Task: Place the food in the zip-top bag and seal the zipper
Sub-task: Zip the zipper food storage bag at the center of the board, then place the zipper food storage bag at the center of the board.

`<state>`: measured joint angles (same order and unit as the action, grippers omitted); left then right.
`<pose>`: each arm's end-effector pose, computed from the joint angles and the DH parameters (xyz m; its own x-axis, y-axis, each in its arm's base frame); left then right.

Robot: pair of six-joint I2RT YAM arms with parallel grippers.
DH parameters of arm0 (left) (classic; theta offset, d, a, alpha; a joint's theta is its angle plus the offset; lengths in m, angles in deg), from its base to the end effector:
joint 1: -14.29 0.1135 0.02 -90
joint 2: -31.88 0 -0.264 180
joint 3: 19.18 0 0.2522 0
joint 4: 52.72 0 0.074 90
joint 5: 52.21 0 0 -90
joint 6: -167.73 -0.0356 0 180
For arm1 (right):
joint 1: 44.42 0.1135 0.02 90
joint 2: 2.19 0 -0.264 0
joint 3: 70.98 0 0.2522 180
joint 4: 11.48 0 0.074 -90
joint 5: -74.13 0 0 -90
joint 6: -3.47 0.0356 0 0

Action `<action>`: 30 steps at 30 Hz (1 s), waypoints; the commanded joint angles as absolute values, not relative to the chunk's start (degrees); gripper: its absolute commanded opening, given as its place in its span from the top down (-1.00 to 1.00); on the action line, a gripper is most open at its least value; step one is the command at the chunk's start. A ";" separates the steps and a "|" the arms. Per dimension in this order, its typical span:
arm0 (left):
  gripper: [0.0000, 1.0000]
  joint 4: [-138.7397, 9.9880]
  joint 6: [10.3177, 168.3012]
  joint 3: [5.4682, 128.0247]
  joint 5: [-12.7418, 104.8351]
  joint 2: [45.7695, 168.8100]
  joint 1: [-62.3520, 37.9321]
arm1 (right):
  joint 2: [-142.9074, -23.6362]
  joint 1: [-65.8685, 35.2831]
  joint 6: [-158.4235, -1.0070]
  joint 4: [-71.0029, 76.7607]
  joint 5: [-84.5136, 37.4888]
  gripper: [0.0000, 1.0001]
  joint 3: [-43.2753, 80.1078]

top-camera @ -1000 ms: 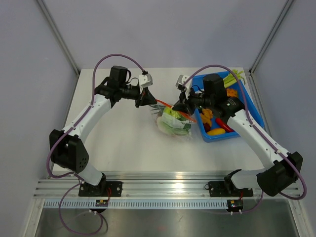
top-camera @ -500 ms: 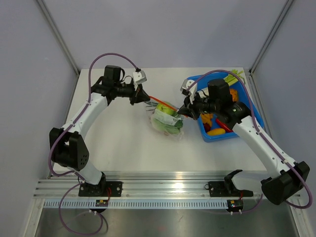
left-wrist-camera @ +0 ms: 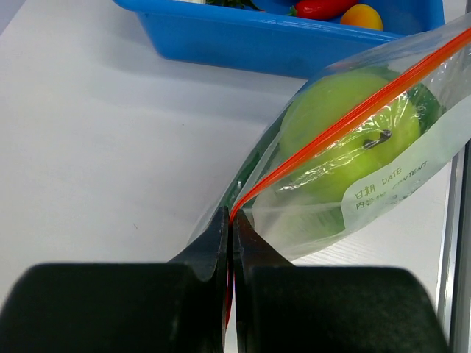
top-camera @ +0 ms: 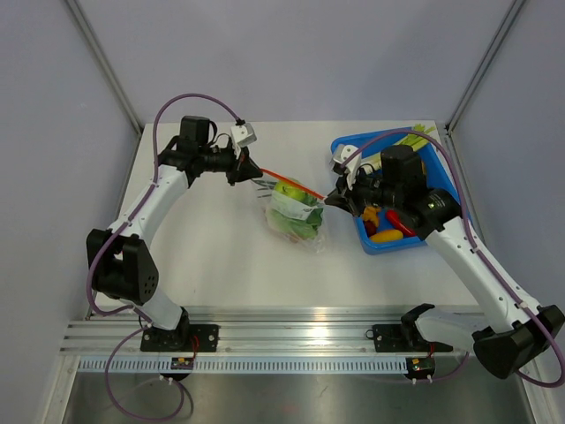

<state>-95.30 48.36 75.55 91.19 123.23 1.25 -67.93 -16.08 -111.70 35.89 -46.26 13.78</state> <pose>0.3363 -0.1072 0.3321 -0.1734 0.3403 -0.9242 0.9474 0.3139 -0.0621 0.2045 0.1308 0.3867 -0.0374 -0.4370 -0.8987 -0.9030 0.4000 -0.1569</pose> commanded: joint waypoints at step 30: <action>-0.98 -51.63 86.07 92.15 73.64 135.87 9.45 | -98.78 -15.60 -103.49 1.92 -38.36 0.41 28.22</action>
<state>-61.79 78.22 92.77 75.13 137.70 7.24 -98.53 -16.34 -103.83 4.68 -32.12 27.20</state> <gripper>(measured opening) 0.970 0.186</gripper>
